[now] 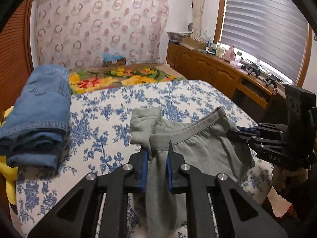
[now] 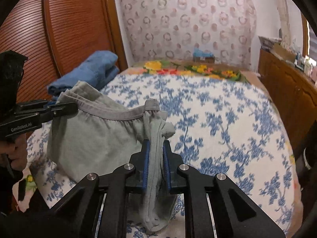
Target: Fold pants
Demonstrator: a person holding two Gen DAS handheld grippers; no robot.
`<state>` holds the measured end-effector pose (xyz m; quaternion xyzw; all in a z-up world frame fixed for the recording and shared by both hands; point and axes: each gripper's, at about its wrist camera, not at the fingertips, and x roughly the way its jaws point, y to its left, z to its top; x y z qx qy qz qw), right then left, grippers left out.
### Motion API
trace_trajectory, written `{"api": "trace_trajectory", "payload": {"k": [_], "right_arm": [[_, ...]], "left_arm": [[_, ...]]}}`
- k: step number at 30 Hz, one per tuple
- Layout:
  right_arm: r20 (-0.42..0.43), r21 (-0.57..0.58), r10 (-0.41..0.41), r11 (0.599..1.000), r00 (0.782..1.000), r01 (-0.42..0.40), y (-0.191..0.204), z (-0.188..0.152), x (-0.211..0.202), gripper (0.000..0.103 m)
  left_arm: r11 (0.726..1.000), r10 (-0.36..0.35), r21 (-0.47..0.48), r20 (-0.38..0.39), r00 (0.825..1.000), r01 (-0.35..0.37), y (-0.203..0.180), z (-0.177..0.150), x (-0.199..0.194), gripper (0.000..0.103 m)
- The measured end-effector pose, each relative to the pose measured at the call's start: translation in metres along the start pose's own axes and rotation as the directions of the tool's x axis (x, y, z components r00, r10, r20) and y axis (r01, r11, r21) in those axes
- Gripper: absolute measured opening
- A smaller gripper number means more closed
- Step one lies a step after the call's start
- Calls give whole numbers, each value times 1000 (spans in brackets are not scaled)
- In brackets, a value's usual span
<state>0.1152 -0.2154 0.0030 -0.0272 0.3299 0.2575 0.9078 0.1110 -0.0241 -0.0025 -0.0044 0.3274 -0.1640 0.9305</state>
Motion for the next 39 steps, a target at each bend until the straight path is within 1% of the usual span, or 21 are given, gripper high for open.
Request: {"api": "trace_trajectory", "payload": {"k": [5,11,16,23,32,39], "right_arm": [[54,-24,-8,1000,999,9,6,15,-14,11],[83,-55,-13,998,996,18,10,29,-19,10],[91,-57,-8,998,996,13,10,33,-18,10],[96,-81,0,997,995,7,11,45,-5,10],[123,-153,41,988,992,-22,26,90,8,10],[161,-199,82,979,984,-49,42,124,23,10]], "left_arm": [[1000,14,19,44,999,-15,-7,10,-15,12],[999,23,25,87,996,-26,-7,19,-29,12],[999,28,21,94,995,-30,-2,20,-30,12],[999,42,11,103,994,-43,10,23,-25,12],[997,78,-12,145,986,-77,31,39,-37,12],[993,118,-26,198,973,-115,53,58,-51,12]]}}
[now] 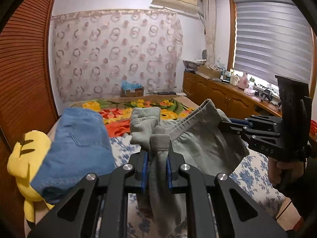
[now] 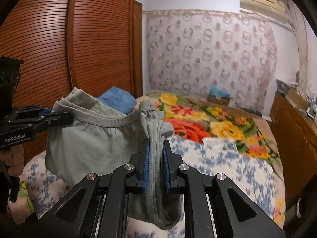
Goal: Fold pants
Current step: 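Carry the held grey-green pants with both tools toward the folded blue jeans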
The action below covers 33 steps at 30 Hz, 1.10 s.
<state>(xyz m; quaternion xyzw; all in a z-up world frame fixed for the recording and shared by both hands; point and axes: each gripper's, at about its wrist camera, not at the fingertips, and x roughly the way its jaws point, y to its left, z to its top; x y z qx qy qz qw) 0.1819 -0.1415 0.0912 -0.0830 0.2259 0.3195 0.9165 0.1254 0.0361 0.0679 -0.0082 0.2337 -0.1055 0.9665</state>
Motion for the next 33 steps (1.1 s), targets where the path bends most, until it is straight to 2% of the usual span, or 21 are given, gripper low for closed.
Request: {"api": "trace_trajectory", "payload": {"k": [5,12,19,28,33], "right_arm": [[22,-20,30,999,999,-29,4,23,22,10],[62,-73,85,994,994,-81,18,59,59,10],[80,-86,169,983,982,-162,31,93,109,10],[44,-137,238,963,970,-231,63,115,186,10],[22,-196,260,948,965,-251,83,121,214,10]], "left_arm": [[999,33,-11,28,999,-32,19,11,-6,12],[993,116,-34,57,992,-114,52,23,-11,12],[975,218,-62,65,974,-214,80,23,-10,12],[939,316,-143,6,949,-312,119,2,4,12],[916,360,-178,-31,933,-359,139,-7,8,12]]}}
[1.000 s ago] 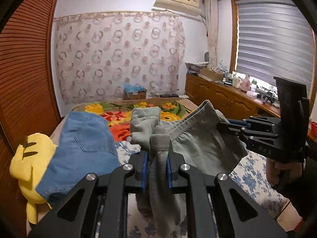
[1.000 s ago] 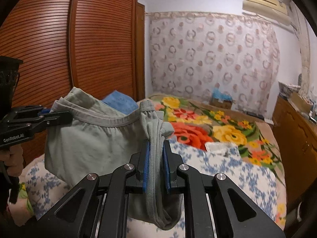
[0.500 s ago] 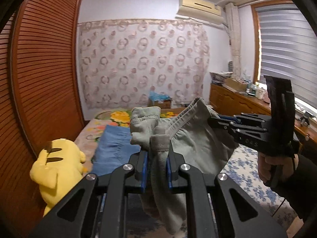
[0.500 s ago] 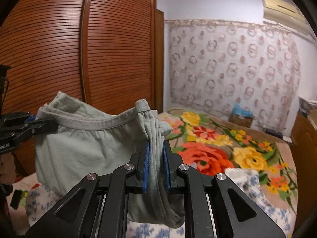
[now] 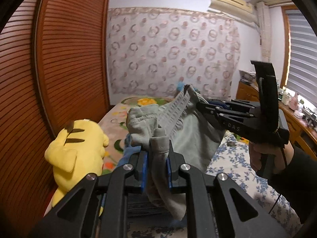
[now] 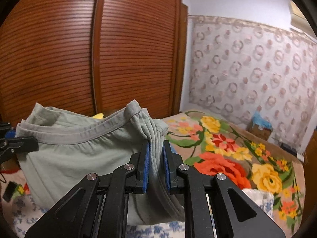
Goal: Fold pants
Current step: 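Carry the held grey-green pants with both tools toward the folded blue jeans, then lower the pants onto the jeans stack and open both tools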
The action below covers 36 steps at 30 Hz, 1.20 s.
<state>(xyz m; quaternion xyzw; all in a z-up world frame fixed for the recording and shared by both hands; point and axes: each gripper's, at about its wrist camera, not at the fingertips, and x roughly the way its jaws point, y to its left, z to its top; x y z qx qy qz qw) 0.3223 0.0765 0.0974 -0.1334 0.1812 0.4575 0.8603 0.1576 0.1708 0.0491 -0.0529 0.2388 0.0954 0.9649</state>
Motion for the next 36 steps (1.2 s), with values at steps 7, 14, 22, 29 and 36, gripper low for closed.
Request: {"api": "trace_trajectory", "payload": {"k": [7,14,22,29,36], "right_arm": [[-23,-52,30,998,999,-31,17,15,36,10],[-75,-76,45,996,996,-51,29,15,67,10],[-104,-66,34,997,994,-41,31,10,78,23],[-79,19,87,996,993,-85,14,9,53,33],[-142,42,131,991,981,-126,13,-11,51,32]], "left_arm": [[999,18,-31,-23,1000,-19,14,-8,7,12],[997,19,-71,-68,998,-24,24,-18,20,13],[996,7,-91,-103,995,-17,29,-24,24,19],[998,20,-56,-94,995,-25,28,-18,18,41],[1000,3,-31,-114,994,-7,20,-24,27,49]]}}
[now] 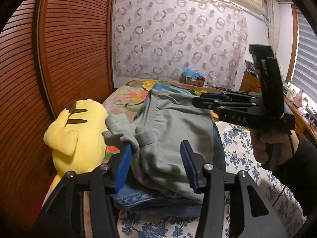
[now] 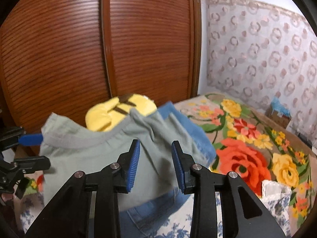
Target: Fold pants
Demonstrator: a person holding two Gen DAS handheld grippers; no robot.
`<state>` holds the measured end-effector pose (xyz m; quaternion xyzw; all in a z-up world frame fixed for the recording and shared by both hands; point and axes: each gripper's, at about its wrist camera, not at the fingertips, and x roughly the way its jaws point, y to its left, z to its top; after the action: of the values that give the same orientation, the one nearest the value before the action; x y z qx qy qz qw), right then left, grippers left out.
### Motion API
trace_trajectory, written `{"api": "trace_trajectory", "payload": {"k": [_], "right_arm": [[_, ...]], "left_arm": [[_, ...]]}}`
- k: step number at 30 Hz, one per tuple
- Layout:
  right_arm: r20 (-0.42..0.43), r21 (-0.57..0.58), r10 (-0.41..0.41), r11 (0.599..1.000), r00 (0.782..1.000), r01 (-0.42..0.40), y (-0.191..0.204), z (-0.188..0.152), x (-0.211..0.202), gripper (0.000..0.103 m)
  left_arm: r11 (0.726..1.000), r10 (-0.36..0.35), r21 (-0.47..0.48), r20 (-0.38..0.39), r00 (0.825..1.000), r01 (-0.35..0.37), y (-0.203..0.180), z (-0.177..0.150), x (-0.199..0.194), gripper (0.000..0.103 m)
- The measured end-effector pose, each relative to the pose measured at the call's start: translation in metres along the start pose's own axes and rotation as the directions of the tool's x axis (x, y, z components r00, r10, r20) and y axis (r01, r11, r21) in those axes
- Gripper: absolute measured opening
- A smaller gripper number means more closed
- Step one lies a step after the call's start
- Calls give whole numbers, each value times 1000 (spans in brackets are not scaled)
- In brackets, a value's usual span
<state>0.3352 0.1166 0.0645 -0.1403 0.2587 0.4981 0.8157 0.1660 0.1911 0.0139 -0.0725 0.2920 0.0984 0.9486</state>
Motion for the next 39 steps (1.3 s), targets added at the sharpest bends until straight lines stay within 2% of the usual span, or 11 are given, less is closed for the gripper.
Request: {"api": "trace_trajectory", "payload": {"k": [6,14,31,39], "right_arm": [[-43,38,-48,998,998,50,-18,-14,19,32],[-33,52,-39,998,999,41,-22,-17,20,33],[3,100,-54,994,999,54,14,-33,-34,44],[15,104,-92,990,996,90,27,-41,-69,46]], "left_arm": [[999,40,-4,-55,998,-40,4,-15,16,49],[999,51,-5,-66,996,-52,4,-23,19,49],[998,54,15,-10,998,-54,-6,-21,-18,49],[999,40,25,11,999,-40,-17,-19,-27,49]]}}
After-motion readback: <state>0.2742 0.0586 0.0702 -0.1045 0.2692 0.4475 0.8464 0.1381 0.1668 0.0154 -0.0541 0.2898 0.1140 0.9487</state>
